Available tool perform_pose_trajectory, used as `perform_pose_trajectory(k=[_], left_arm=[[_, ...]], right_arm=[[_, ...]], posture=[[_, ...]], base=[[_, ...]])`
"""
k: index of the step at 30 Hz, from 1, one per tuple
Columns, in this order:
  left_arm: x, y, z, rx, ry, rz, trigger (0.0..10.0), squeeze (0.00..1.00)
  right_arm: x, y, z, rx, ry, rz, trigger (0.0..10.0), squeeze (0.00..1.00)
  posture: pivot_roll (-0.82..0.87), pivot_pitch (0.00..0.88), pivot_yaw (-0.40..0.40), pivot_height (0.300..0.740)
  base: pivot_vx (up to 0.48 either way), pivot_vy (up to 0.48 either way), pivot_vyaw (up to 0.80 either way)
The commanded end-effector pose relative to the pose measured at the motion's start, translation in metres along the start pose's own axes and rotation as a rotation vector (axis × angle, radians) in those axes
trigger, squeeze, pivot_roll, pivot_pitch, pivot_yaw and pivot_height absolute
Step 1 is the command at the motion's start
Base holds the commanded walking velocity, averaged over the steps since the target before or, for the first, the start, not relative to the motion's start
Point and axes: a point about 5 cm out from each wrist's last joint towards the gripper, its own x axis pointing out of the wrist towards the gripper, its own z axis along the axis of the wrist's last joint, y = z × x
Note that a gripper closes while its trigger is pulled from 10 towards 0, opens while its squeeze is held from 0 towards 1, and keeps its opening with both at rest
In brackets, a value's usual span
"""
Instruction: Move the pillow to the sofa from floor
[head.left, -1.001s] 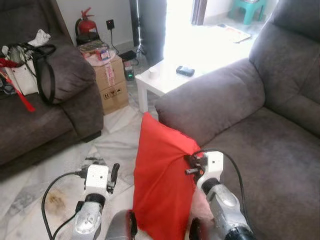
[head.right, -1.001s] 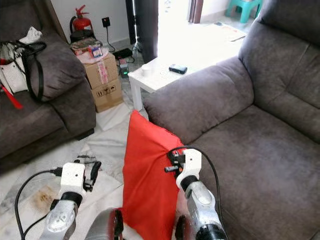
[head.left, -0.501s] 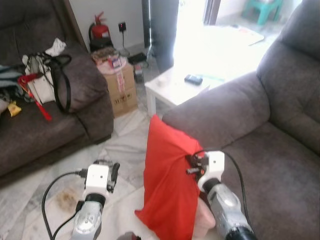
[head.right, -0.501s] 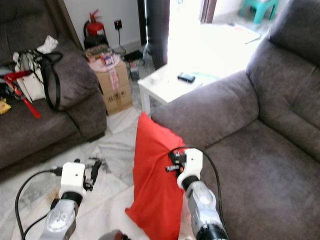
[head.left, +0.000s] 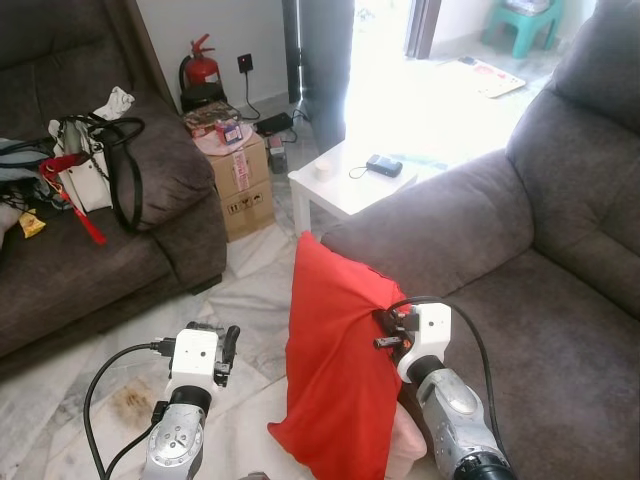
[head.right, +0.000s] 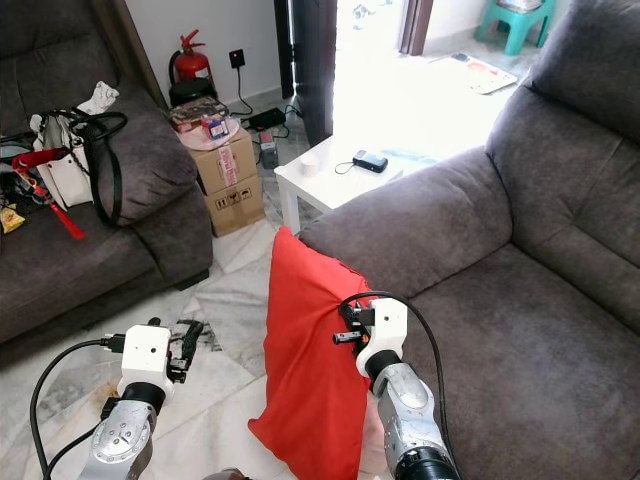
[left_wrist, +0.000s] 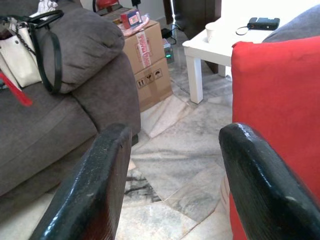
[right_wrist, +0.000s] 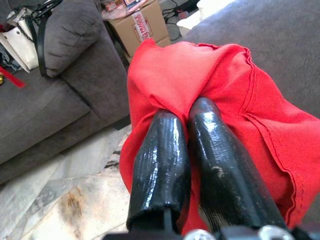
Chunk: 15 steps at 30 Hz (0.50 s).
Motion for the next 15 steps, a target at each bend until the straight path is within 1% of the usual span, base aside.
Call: perform_pose_trajectory(k=[1, 15], left_arm=[[-0.0007, 0.0016, -0.0018, -0.002, 0.012, -0.001, 10.0, 0.0], [-0.0004, -0.001, -0.0017, -0.025, 0.014, 0.003, 10.0, 0.0]], right_arm=[[0.0098, 0.0003, 0.0316, -0.014, -0.139, 0.012, 10.0, 0.0], [0.011, 0.0006, 0.0299, -0.018, -0.122, 0.012, 10.0, 0.0]], posture=[[0.11, 0.053, -0.01, 0.74], [0.11, 0.05, -0.017, 0.74]], base=[[0.0, 0.0, 0.0], [0.0, 0.0, 0.0]])
